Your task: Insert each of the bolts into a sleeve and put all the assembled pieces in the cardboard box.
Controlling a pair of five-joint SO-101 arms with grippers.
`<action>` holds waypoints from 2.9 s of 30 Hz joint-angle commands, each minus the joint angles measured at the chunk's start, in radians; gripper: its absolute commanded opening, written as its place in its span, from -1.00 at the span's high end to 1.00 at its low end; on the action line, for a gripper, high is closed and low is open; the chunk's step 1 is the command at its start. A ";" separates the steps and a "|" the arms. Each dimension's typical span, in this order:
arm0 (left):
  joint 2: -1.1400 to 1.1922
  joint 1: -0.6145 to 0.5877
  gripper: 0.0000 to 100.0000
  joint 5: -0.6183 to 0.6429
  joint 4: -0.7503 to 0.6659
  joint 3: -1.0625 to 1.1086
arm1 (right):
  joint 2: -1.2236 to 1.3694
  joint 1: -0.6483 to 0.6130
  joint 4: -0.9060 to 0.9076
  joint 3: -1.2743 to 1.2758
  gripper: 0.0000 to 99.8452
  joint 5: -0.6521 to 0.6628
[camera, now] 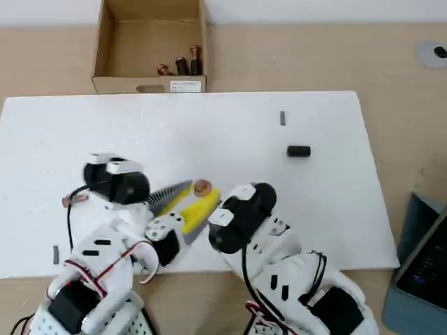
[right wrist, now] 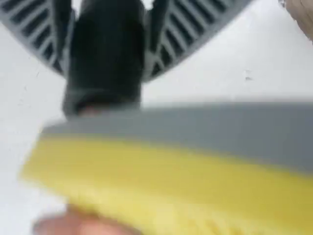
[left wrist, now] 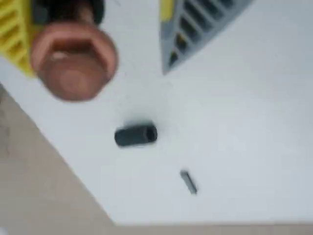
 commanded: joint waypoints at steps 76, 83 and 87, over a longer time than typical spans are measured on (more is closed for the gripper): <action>-0.007 -0.801 1.00 -0.267 0.071 0.420 | 2.838 0.326 -0.457 -2.529 0.98 0.514; -0.007 -0.801 1.00 -0.265 0.071 0.420 | 3.102 0.311 -0.457 -2.786 0.98 0.738; -0.007 -0.801 1.00 -0.265 0.071 0.420 | 3.178 0.311 -0.456 -2.841 0.97 0.801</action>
